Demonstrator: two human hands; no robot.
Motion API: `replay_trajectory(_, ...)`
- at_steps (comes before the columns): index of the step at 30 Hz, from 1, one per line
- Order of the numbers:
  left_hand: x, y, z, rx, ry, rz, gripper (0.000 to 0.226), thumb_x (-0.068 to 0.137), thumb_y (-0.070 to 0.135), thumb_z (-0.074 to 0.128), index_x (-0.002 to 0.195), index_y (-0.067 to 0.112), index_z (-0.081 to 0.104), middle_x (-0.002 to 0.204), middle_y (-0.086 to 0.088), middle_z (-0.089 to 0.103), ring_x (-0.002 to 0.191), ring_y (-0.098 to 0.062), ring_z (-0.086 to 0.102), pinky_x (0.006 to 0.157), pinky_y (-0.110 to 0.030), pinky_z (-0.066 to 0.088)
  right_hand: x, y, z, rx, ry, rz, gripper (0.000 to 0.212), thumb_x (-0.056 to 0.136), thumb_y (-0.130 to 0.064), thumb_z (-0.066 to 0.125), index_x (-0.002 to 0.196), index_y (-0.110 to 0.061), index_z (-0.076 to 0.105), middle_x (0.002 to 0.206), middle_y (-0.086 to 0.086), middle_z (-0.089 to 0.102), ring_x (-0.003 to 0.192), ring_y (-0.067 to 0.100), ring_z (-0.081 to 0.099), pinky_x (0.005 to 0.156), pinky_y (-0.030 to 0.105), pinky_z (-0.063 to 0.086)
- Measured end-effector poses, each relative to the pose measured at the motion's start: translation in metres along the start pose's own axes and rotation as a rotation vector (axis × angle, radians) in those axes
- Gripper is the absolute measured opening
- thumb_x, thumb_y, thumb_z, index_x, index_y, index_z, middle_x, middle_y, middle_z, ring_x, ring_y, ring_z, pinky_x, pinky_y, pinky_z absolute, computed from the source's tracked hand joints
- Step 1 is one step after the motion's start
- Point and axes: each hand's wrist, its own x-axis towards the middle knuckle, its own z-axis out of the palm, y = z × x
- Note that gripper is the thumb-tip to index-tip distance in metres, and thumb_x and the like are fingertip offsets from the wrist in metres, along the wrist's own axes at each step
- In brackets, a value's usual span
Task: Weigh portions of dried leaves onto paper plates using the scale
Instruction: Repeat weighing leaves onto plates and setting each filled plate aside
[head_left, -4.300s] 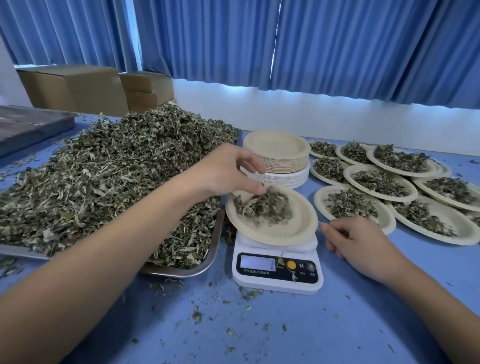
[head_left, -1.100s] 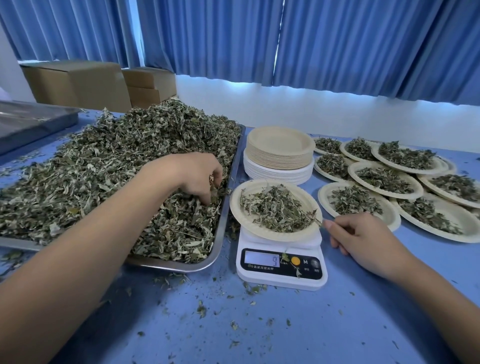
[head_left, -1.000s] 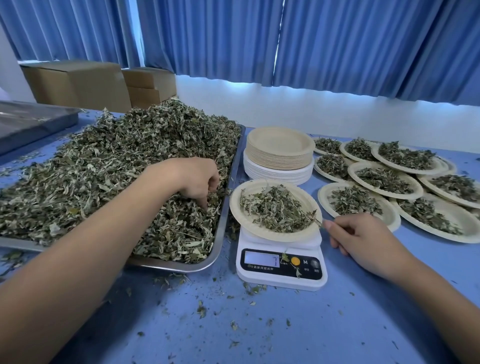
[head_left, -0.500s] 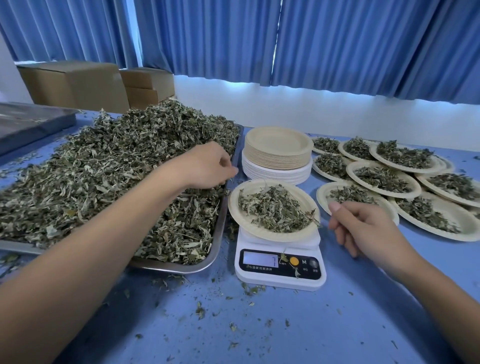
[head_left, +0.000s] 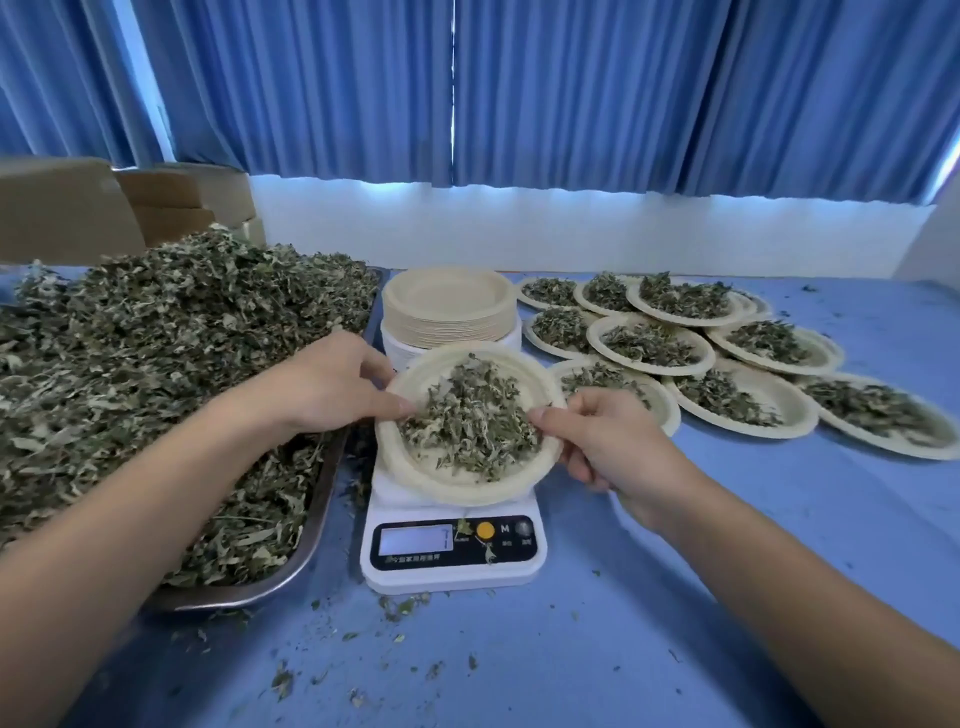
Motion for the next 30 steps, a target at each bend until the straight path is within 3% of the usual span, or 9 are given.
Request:
replay_trajectory(5,0.012,0.038,0.019,-0.058,0.002,0.037,0.018,0.085,0.031,0.080,0.073,0.017,0.078,0.046,0.013,0.057,0.041,0.000,0.049,0.046,-0.021,0.035,0.003,-0.013,-0.030,0.068,0.082,0.056,0.032,0.087,-0.024,0.081,0.080,-0.014,0.051,0.059,0.008,0.046,0.039,0.013,0.037,0.039,0.021,0.024)
replay_trajectory(9,0.039,0.075,0.044,-0.179,-0.106,-0.028,0.026,0.088,0.022,0.077,0.069,0.005,0.070,0.047,0.001,0.043,0.051,-0.017,0.035,0.045,-0.024,0.026,0.001,-0.015,-0.078,0.131,0.146,0.113,0.021,0.099,-0.020,0.063,0.083,-0.009,0.056,0.056,0.006,0.049,0.039,0.012,0.040,0.035,0.021,0.025)
replay_trajectory(13,0.069,0.119,0.082,-0.289,-0.172,-0.063,0.012,0.089,0.013,0.072,0.082,0.006,0.064,0.056,-0.008,0.045,0.052,-0.021,0.036,0.046,-0.023,0.027,-0.003,-0.004,-0.135,0.109,0.236,0.101,0.011,0.099,-0.006,0.056,0.092,-0.001,0.062,0.060,0.007,0.051,0.041,0.013,0.044,0.036,0.022,0.031)
replay_trajectory(16,0.090,0.151,0.114,-0.365,-0.166,-0.052,0.008,0.089,0.007,0.068,0.082,0.004,0.067,0.054,-0.007,0.049,0.045,-0.016,0.039,0.042,-0.021,0.032,-0.005,0.011,-0.178,0.049,0.349,0.113,0.017,0.099,-0.007,0.059,0.104,0.008,0.064,0.063,0.009,0.051,0.042,0.012,0.045,0.038,0.023,0.036)
replay_trajectory(20,0.111,0.191,0.152,-0.420,-0.167,-0.032,0.001,0.088,0.003,0.068,0.087,0.002,0.068,0.053,-0.005,0.060,0.041,-0.013,0.047,0.039,-0.021,0.036,-0.004,0.029,-0.228,0.010,0.479,0.113,0.013,0.098,-0.007,0.063,0.103,0.004,0.066,0.062,0.009,0.049,0.039,0.010,0.045,0.038,0.022,0.039)
replay_trajectory(24,0.121,0.222,0.183,-0.475,-0.223,-0.028,0.006,0.086,-0.003,0.066,0.093,-0.004,0.066,0.069,-0.013,0.065,0.063,-0.023,0.056,0.049,-0.026,0.036,0.002,0.045,-0.268,-0.037,0.571,0.152,0.011,0.095,-0.006,0.066,0.099,0.003,0.068,0.057,0.010,0.051,0.042,0.014,0.043,0.037,0.022,0.038)
replay_trajectory(27,0.125,0.238,0.201,-0.506,-0.250,-0.013,0.009,0.086,-0.006,0.065,0.087,0.003,0.063,0.068,-0.012,0.063,0.053,-0.016,0.057,0.043,-0.022,0.039,0.005,0.051,-0.292,-0.061,0.619,0.172,0.010,0.094,-0.009,0.068,0.095,0.001,0.070,0.050,0.007,0.049,0.043,0.017,0.041,0.036,0.021,0.038)
replay_trajectory(30,0.128,0.253,0.215,-0.532,-0.280,0.005,0.010,0.086,-0.007,0.065,0.084,0.002,0.063,0.066,-0.013,0.062,0.055,-0.018,0.056,0.043,-0.021,0.042,0.004,0.051,-0.314,-0.134,0.648,0.173,0.010,0.093,-0.011,0.070,0.091,-0.002,0.072,0.049,0.007,0.051,0.044,0.019,0.043,0.037,0.022,0.040)
